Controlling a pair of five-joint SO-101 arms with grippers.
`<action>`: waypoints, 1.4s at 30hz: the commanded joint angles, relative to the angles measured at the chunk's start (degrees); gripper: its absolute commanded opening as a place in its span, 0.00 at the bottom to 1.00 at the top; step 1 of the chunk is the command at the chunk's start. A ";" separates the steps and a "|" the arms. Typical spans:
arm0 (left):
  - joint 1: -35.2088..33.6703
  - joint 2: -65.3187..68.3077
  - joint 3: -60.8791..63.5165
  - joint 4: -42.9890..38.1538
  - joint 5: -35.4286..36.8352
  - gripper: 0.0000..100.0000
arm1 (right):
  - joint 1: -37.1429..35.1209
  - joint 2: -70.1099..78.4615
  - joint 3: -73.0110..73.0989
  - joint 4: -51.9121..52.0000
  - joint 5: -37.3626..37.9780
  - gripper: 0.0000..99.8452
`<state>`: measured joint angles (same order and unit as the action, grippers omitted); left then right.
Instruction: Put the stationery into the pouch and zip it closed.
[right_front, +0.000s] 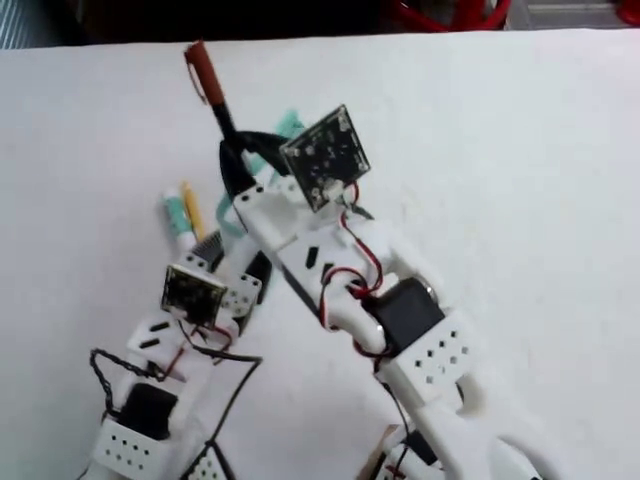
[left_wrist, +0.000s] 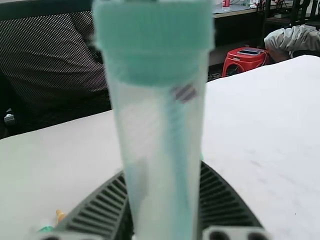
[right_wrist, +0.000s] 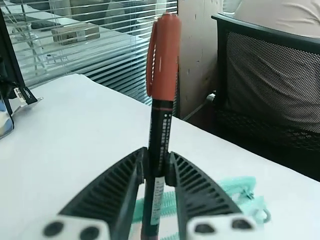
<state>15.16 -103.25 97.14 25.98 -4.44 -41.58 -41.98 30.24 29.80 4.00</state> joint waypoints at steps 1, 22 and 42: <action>-1.19 -0.13 -0.26 -0.97 0.62 0.15 | 0.84 -6.90 1.93 -0.40 0.53 0.02; -0.84 -0.13 -0.09 -0.97 0.62 0.15 | 0.92 -17.36 12.40 2.86 3.96 0.17; -1.01 -0.13 -0.18 -0.97 0.62 0.14 | 13.23 -20.18 5.54 12.79 3.69 0.16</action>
<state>14.90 -103.16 97.14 25.98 -4.44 -34.02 -58.42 38.51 40.53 7.25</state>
